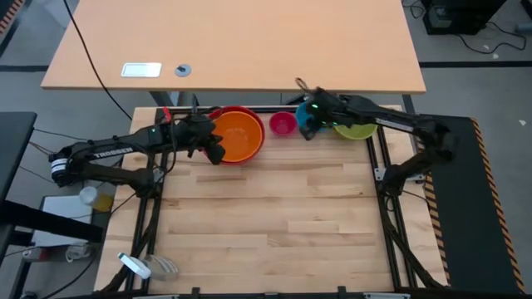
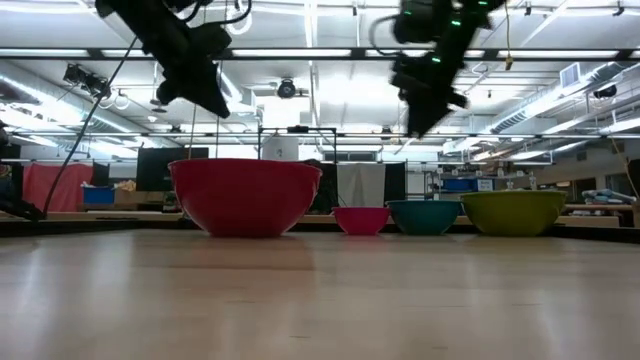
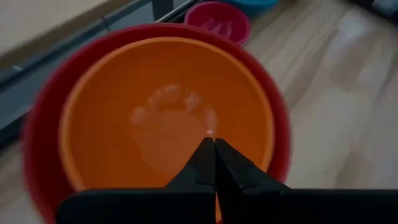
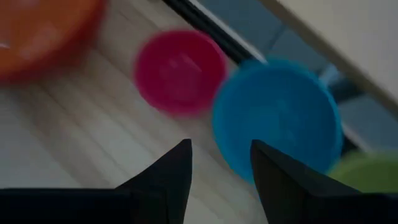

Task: Nest bowls inside each other
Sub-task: Stack the green bowl on top of the orange bowl

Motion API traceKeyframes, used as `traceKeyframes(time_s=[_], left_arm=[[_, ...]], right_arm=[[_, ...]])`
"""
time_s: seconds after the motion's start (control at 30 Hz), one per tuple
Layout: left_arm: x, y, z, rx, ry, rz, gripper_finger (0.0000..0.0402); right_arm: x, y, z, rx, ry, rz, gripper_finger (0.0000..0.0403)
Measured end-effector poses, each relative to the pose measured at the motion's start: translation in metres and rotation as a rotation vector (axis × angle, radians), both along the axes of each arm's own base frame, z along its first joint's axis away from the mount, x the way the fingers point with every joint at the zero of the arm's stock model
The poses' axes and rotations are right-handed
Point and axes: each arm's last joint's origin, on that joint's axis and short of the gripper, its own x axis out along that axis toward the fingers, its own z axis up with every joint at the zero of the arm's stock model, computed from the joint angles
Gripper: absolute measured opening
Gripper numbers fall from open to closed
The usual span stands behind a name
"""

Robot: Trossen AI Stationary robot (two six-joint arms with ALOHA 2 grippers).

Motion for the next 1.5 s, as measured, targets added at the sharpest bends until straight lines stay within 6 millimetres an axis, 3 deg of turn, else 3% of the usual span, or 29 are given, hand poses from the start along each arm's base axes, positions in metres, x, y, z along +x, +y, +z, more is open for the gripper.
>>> traceKeyframes(time_s=[0.23,0.43,0.83,1.03,1.27,1.5], left_arm=[[0.0,-0.006,0.004,-0.061,-0.225,0.055,0.0],[0.009,-0.004,0.013,-0.024,-0.351,0.043,0.0003],[0.01,-0.001,0.016,-0.087,-0.428,0.103,0.0035],[0.011,-0.004,0.016,-0.103,-0.433,0.099,0.0082],[0.011,-0.004,0.016,-0.126,-0.437,0.084,0.0138],[0.011,-0.005,0.016,-0.134,-0.438,0.071,0.0142]], right_arm=[[-0.073,0.031,-0.028,0.06,-0.05,-0.175,0.017],[-0.099,0.035,-0.045,0.075,0.016,-0.159,0.0173],[-0.101,0.001,-0.075,0.146,0.309,-0.035,0.0248],[-0.095,-0.01,-0.098,0.192,0.445,0.017,0.0271],[-0.087,-0.014,-0.119,0.227,0.58,0.121,0.0228],[-0.078,0.009,-0.121,0.396,0.528,0.242,0.0169]])
